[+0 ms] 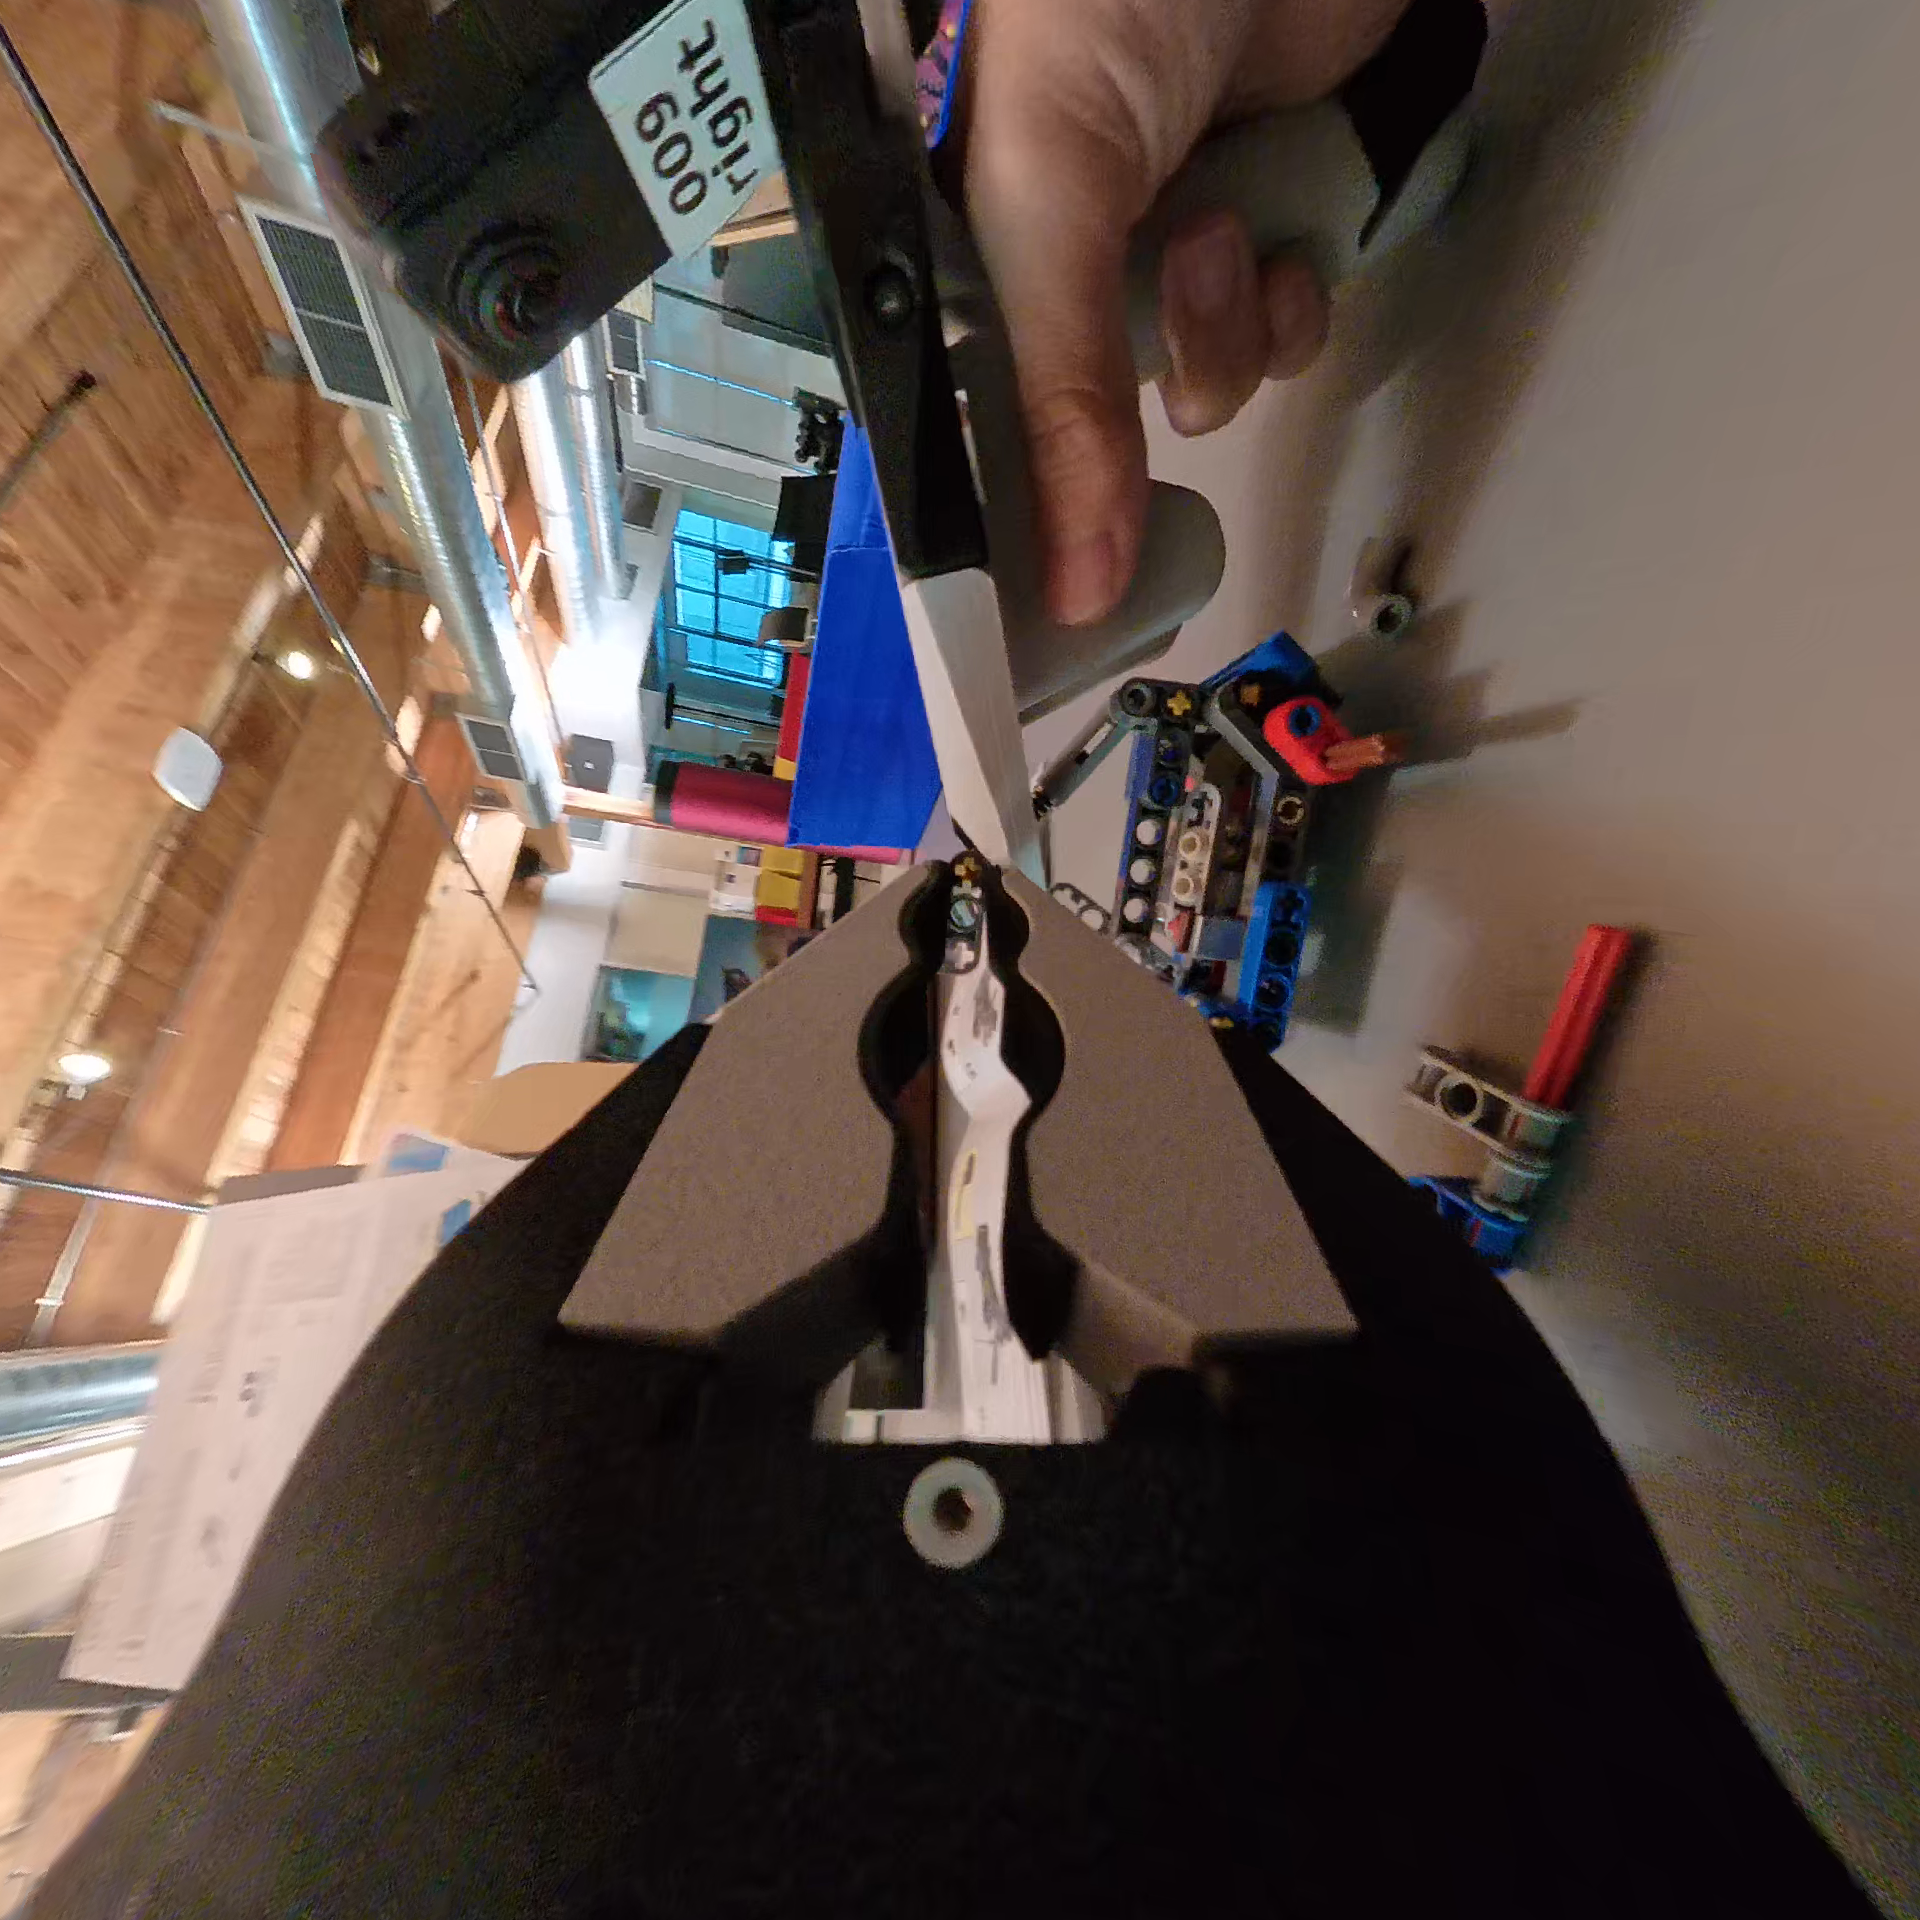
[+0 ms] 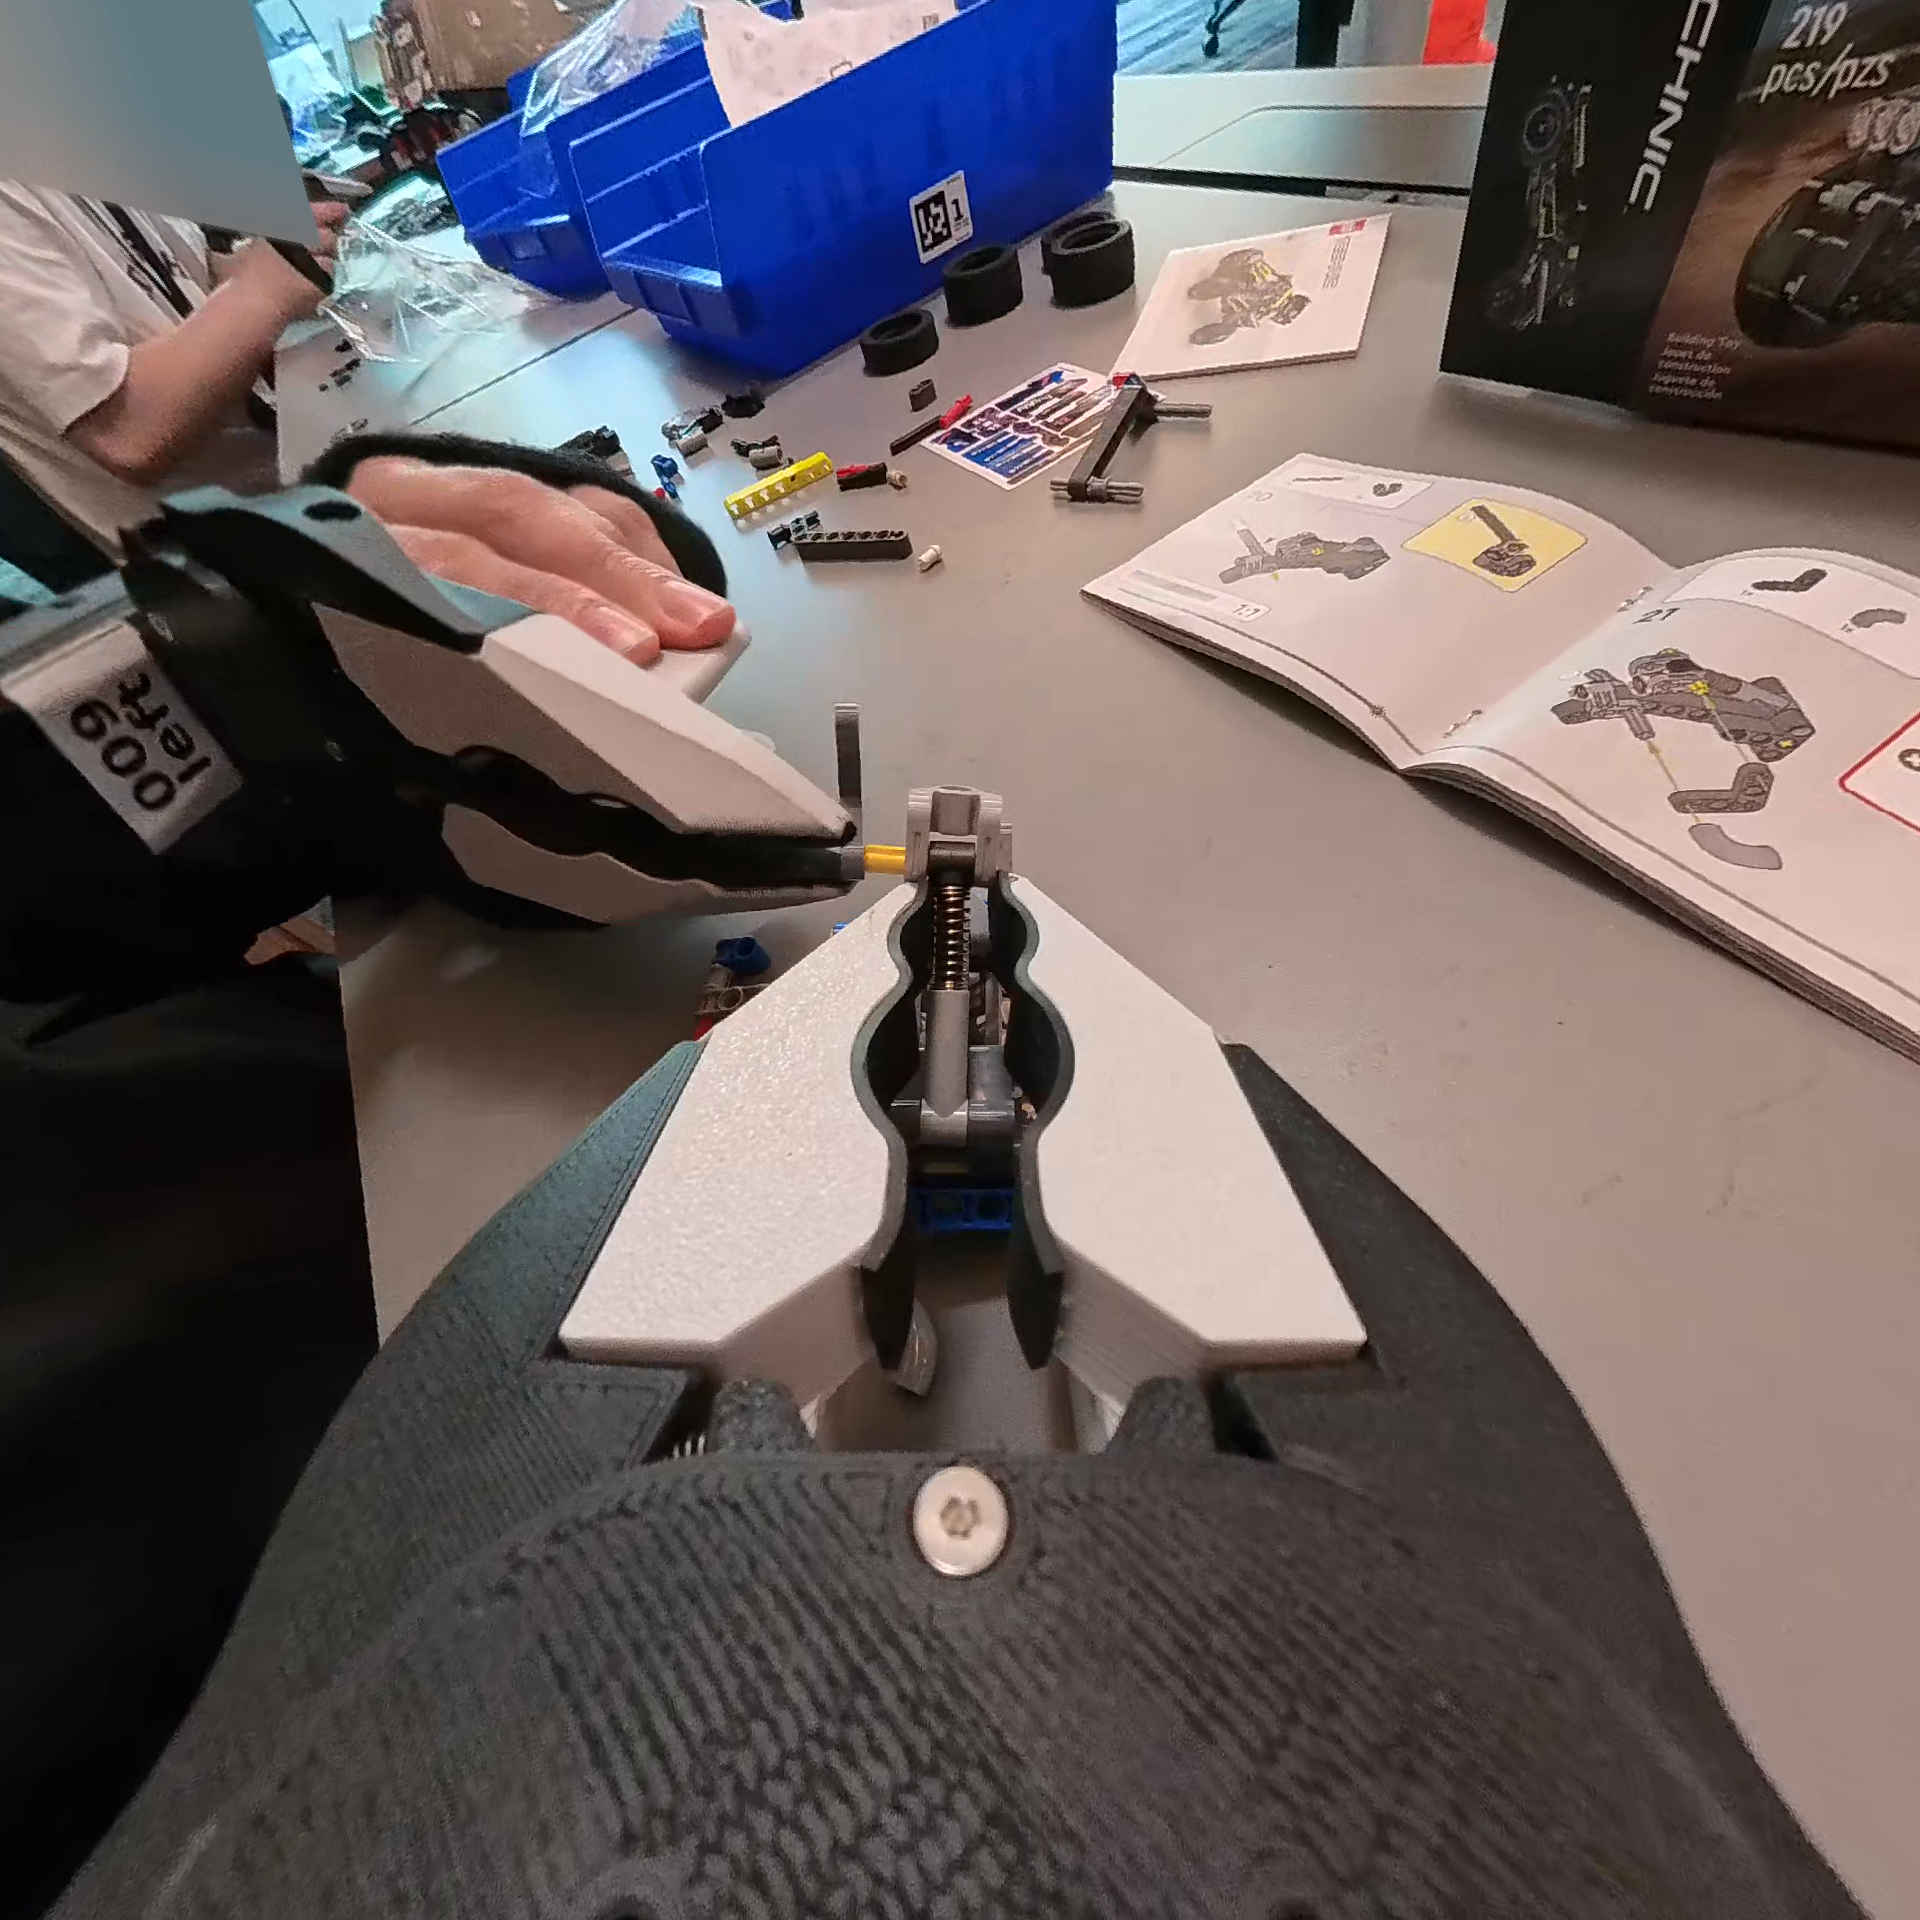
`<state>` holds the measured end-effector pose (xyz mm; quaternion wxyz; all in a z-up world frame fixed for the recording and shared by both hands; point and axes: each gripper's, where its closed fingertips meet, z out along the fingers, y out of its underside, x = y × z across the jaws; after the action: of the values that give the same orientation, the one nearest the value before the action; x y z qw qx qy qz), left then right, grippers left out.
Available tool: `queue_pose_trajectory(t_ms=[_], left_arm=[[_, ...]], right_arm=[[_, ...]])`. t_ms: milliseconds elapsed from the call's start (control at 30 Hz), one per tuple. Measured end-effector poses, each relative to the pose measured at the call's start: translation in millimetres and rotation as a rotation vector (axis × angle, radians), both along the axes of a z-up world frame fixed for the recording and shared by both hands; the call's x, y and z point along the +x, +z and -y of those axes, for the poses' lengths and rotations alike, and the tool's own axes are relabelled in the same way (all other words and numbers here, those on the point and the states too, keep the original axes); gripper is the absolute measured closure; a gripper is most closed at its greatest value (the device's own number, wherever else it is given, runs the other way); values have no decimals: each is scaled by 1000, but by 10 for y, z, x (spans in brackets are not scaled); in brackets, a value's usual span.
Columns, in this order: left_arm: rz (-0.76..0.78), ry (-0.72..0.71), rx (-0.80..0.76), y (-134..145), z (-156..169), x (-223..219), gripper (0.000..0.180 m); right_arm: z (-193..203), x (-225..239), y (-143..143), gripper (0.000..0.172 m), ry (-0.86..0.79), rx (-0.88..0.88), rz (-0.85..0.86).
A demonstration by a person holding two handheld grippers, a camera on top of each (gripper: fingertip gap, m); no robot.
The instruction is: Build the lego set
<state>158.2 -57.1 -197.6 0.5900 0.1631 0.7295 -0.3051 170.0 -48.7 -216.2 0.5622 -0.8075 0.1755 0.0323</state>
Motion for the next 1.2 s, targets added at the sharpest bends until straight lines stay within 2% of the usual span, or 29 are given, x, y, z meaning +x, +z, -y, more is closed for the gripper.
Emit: queue_pose_trajectory(t_ms=[100,233,1033,1200], left_arm=[[66,7,60,-21,22,-10,177],[91,32,33,31,11,12,177],[-123,-77,-154,-2,12,26,177],[7,-41,-30,-9,10,31,178]], right_arm=[[0,2,-2,164,-2,1,-5],[5,10,1,164,-6,7,-14],[0,-11,6,164,15,17,-33],[1,-1,-2,164,-1,4,-9]])
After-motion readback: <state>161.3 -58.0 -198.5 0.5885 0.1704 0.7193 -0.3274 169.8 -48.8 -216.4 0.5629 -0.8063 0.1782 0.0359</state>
